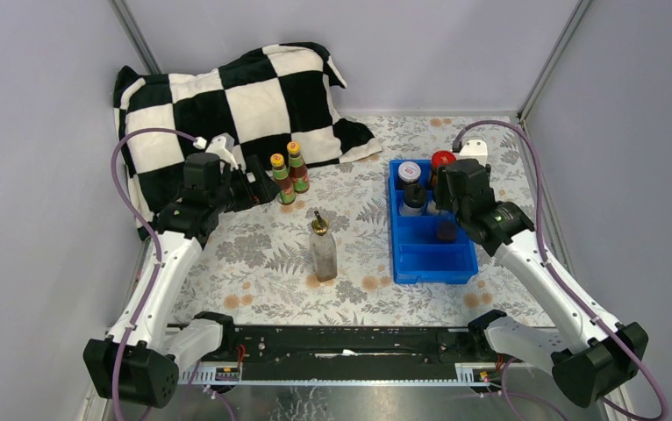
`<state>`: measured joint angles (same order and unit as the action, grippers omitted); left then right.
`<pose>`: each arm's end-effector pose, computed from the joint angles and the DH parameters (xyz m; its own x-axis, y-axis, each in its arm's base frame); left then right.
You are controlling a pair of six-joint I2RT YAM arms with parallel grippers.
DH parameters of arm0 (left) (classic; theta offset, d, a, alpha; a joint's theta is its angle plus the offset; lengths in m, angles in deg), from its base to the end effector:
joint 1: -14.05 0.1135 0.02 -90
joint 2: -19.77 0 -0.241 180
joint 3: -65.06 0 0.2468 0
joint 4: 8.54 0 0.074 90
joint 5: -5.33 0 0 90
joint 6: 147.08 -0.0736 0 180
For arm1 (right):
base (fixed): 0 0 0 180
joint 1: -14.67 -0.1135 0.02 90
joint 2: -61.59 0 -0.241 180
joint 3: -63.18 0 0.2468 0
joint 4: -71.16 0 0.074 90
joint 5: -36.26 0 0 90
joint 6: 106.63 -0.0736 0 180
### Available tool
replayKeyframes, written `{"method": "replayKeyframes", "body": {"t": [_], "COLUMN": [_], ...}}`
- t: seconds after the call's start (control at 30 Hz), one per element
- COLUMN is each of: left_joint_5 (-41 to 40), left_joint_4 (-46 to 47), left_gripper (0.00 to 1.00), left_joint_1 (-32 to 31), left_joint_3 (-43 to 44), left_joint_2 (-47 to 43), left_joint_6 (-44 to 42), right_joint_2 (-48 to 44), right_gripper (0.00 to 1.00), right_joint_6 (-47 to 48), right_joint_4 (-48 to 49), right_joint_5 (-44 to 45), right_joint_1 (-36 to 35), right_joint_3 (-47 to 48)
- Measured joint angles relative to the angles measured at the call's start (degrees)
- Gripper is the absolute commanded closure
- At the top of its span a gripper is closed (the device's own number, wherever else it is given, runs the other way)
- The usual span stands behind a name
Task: Organize the condiment bottles
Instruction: Place the bottle in the storage box.
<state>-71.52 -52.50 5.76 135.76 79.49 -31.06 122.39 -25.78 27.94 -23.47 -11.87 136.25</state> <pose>0.2578 -0.0545 0.2893 -0.6285 -0.3401 -0.6995 0.0596 0.8756 -0.4793 0.2506 0.0837 0.3056 -0.4541 -0.0733 -0.8879 0.0740 0.9901 -0.1196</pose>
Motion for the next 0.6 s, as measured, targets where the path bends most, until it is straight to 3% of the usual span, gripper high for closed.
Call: {"method": "replayKeyframes", "body": {"t": [0.6], "left_joint_5": [-0.1], "left_joint_4": [0.7], "left_gripper": [0.01], "left_joint_1": [-0.7], "left_joint_3": [-0.2], "left_joint_2": [0.0], "left_joint_6": [0.0], "right_joint_2": [-0.7], "right_gripper": [0.45], "right_joint_6": [-1.8], "right_joint_4": [4.2], "right_joint_5": [-1.4], "right_joint_1": [0.1], "right_joint_3": [-4.5]}}
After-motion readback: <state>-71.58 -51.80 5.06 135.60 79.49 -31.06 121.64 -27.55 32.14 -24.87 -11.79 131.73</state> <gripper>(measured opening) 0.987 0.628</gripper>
